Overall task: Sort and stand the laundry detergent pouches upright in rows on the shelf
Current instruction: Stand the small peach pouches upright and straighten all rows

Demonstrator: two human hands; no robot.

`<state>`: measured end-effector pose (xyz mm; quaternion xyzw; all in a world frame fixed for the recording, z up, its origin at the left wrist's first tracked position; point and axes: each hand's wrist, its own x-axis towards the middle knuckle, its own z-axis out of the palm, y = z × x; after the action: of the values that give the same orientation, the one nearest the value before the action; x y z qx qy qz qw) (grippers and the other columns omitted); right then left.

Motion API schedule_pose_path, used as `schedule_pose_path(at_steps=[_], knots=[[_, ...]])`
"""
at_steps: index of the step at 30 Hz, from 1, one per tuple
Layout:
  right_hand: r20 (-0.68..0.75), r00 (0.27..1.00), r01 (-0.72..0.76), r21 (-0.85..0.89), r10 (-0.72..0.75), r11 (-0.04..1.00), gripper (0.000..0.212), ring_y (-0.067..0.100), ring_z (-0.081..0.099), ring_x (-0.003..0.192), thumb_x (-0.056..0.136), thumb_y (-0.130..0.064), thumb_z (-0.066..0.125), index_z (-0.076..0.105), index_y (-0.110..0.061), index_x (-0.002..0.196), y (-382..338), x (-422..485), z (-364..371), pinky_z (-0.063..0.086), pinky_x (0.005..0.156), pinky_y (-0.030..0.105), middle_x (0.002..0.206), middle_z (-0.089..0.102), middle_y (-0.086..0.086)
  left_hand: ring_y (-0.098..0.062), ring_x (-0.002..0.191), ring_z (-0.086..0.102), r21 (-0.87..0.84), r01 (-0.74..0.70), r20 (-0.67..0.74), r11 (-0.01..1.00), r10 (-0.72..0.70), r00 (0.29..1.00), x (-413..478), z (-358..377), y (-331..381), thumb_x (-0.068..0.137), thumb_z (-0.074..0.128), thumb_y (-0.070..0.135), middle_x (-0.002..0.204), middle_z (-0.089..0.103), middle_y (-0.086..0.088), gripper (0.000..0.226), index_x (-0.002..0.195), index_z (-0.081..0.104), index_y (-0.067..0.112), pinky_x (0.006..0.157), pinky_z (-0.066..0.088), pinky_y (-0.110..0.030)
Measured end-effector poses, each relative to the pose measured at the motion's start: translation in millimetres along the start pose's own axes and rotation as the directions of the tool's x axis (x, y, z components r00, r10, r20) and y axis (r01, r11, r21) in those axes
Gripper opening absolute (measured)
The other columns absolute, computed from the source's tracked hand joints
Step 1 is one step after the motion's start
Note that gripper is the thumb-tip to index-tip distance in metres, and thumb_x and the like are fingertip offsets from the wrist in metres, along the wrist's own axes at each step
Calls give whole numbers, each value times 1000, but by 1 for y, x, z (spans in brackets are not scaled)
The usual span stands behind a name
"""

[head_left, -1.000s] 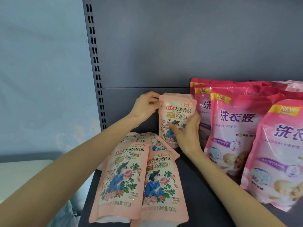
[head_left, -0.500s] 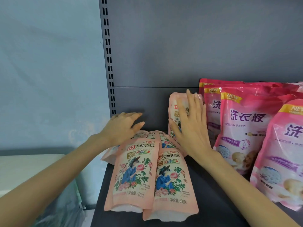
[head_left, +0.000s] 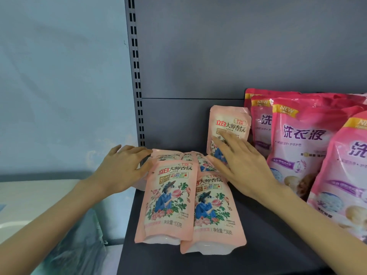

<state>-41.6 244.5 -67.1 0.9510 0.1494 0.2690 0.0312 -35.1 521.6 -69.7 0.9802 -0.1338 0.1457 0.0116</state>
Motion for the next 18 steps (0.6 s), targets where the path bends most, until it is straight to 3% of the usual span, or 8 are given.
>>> schedule_pose_path(at_steps=[3, 8, 12, 14, 16, 18], knots=[[71, 997, -2, 41, -1, 999, 96, 16, 24, 142, 76, -70, -18, 28, -24, 146, 5, -9, -4, 25, 112, 33, 154, 25, -1, -12, 131, 38, -5, 16, 2, 1000, -16, 1000, -8, 1, -2, 62, -16, 77, 144, 41, 15, 102, 138, 38, 34, 111, 20, -33], [240, 971, -56, 268, -10, 962, 67, 6, 27, 137, 88, -62, 12, 20, -32, 147, -2, -15, -18, 28, 107, 26, 154, 18, -13, -10, 126, 41, -143, 0, 49, 990, 7, 999, -13, 0, 6, 71, -3, 73, 141, 44, 16, 86, 135, 40, 35, 103, 26, -28], [367, 927, -67, 362, -76, 930, 83, 4, 20, 139, 76, -74, 14, 14, -32, 148, -6, -17, -19, 25, 113, 32, 153, 18, -15, -12, 124, 42, -227, 40, 122, 973, -13, 992, -16, -4, 15, 84, 16, 73, 139, 46, 11, 72, 138, 37, 30, 99, 30, -28], [406, 906, -72, 422, -118, 904, 90, 4, 22, 138, 72, -81, 16, 13, -33, 148, -3, -20, -12, 28, 114, 38, 152, 20, -15, -12, 109, 48, -297, 79, 135, 952, -40, 990, -17, -6, 17, 89, 30, 64, 129, 50, 11, 59, 137, 37, 31, 90, 32, -27], [426, 894, -92, 479, -140, 873, 90, 4, 26, 136, 71, -86, 22, 16, -36, 146, 1, -24, -3, 32, 111, 39, 150, 27, -15, -10, 97, 48, -394, 134, 146, 909, -82, 986, -19, -5, 14, 89, 36, 58, 121, 52, 10, 53, 134, 40, 32, 85, 33, -27], [455, 883, -163, 531, -118, 832, 84, 1, 37, 127, 72, -82, 33, 26, -36, 142, 4, -29, -1, 36, 108, 34, 139, 38, -15, -10, 100, 50, -486, 184, 167, 855, -116, 979, -19, -1, 8, 86, 38, 60, 121, 55, 10, 55, 131, 46, 30, 86, 34, -29]])
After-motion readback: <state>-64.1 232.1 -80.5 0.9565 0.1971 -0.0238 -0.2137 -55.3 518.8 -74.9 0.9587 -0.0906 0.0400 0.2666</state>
